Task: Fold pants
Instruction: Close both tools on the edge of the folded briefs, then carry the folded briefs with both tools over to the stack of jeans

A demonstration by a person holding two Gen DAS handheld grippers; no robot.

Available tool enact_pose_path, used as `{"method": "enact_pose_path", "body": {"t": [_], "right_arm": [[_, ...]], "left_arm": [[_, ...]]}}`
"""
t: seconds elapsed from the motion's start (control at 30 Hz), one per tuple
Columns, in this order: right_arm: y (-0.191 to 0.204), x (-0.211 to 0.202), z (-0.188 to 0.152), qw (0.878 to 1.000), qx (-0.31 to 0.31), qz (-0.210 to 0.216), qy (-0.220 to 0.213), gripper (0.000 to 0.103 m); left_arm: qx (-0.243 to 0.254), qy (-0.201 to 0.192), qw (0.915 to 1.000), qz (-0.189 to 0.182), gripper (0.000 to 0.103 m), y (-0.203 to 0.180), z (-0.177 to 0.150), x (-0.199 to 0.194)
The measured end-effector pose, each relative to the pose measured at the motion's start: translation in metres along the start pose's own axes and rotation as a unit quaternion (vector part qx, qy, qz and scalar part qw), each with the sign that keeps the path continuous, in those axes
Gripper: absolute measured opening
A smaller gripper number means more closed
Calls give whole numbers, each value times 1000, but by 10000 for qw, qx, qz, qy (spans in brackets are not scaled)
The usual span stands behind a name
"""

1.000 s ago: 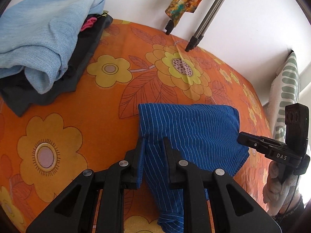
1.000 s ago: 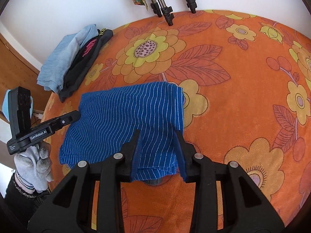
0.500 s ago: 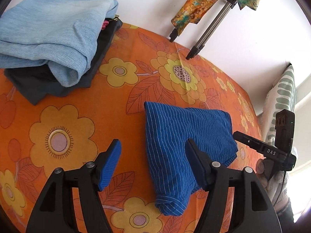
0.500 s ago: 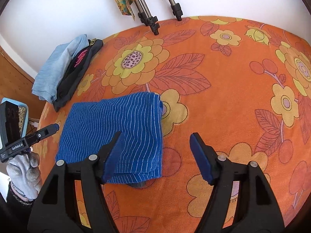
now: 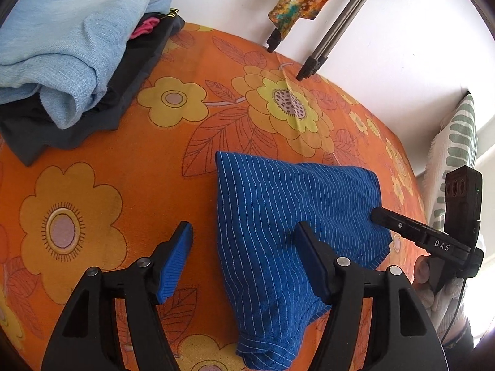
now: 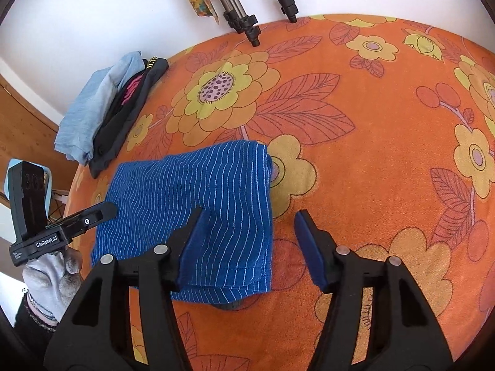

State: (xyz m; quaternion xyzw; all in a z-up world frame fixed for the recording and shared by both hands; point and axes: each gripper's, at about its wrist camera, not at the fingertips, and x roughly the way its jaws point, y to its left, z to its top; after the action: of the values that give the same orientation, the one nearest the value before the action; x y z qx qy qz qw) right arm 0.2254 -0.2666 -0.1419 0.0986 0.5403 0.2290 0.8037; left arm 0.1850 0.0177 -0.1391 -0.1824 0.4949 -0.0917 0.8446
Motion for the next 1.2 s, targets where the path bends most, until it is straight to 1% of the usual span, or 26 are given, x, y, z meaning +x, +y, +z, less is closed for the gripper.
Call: {"method": "enact_pose_path", "body": {"t": [0.1,0.13,0.17,0.2,0.27,0.3,0.37,0.4,0.43,0.47,0.67,0.87,1.2], "right_arm": [[8,1,-3,9998,-173,-50,1,56],[9,2,-4,9998,-195,-29,8,50],[10,3,-4,9998,-197,34,57,43],[12,4,-5,9998,-207,49,61,43],[16,5,-7,9995,-312,-50,45,43],[17,5,-7,9993,-358,-75,44,43],[18,5,-8,9993,-364,-85,29,42],[18,5,-8,9993,-356,-95,21,41],[19,6,-8,9993,-363,-103,19,38],[20,6,-8,9993,-370,-110,21,32],[25,6,-8,9991,-404,-136,-45,18],[32,3,-8,9991,-413,-74,-88,16],[43,-12,-5,9986,-450,22,-266,15]], "left_arm": [[46,-29,10000,10,64,-2,0,1],[78,-27,10000,17,58,-3,-1,2],[134,-33,9999,42,54,-5,-2,3],[201,-20,9998,63,50,-8,-3,4],[354,-11,9993,130,37,-14,-6,6],[440,-36,9988,216,37,-17,-7,6],[582,-91,9977,344,31,-22,-8,7],[618,-113,9973,371,30,-24,-8,7],[638,-126,9972,380,27,-25,-8,7],[645,-139,9971,379,24,-26,-8,8],[698,-261,9962,458,19,-31,-9,7],[625,-345,9966,408,17,-29,-9,3],[656,-528,9957,384,17,-34,-8,-10]]}}
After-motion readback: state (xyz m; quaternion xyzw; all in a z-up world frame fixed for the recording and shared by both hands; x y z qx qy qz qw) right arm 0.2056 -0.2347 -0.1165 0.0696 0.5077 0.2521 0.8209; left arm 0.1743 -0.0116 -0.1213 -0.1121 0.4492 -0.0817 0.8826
